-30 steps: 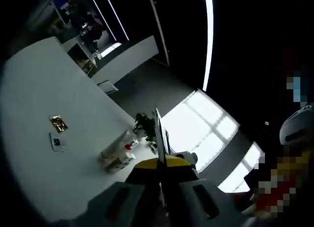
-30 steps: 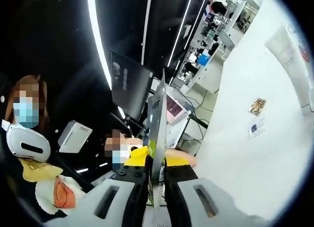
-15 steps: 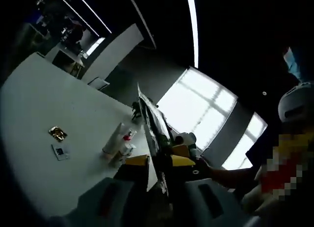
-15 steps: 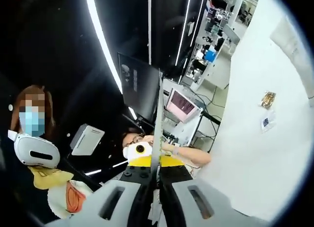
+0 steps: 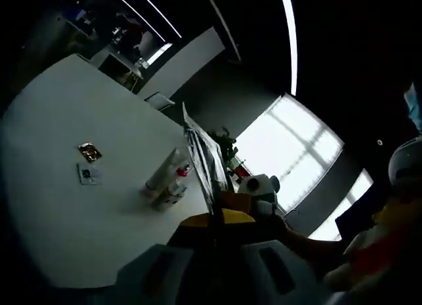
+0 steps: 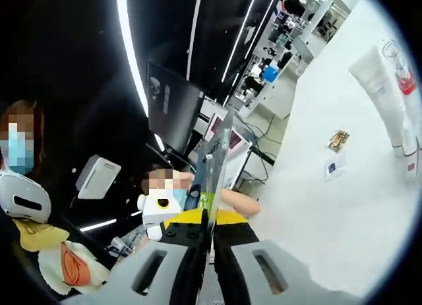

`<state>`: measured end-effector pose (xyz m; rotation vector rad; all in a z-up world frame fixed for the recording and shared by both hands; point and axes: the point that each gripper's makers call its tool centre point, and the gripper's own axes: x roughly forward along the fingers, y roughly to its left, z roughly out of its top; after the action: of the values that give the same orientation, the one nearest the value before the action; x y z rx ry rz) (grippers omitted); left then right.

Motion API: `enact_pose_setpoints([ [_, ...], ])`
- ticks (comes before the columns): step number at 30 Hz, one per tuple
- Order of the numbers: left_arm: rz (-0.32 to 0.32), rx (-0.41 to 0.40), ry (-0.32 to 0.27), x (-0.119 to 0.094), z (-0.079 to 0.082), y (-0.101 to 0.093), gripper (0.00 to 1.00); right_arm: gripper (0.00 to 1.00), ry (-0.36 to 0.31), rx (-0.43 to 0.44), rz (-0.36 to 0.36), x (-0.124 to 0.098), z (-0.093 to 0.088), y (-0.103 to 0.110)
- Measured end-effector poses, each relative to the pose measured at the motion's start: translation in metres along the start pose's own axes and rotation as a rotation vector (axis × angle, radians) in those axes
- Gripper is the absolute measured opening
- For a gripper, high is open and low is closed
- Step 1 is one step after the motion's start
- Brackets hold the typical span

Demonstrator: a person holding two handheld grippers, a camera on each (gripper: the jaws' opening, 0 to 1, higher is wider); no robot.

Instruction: Arrange the skincare products in the storage area until every visible bottle or jar stands upright without overlapping.

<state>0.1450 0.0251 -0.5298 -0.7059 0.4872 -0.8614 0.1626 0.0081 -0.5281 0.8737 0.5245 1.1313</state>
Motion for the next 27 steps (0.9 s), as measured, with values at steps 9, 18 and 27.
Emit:
enact_pose_setpoints([
  [9, 0.042, -0.028, 0.038, 0.019, -0.018, 0.0, 0.0, 0.04, -0.005, -0.136, -0.006, -0.027, 0.008, -0.005],
  [18, 0.012, -0.077, 0.054, 0.037, -0.024, -0.015, 0.0, 0.1, -0.061, -0.283, 0.001, -0.052, 0.022, -0.01],
  [27, 0.046, -0.11, 0.05, 0.04, -0.016, -0.007, 0.0, 0.43, -0.052, -0.368, 0.014, -0.062, 0.019, -0.014],
])
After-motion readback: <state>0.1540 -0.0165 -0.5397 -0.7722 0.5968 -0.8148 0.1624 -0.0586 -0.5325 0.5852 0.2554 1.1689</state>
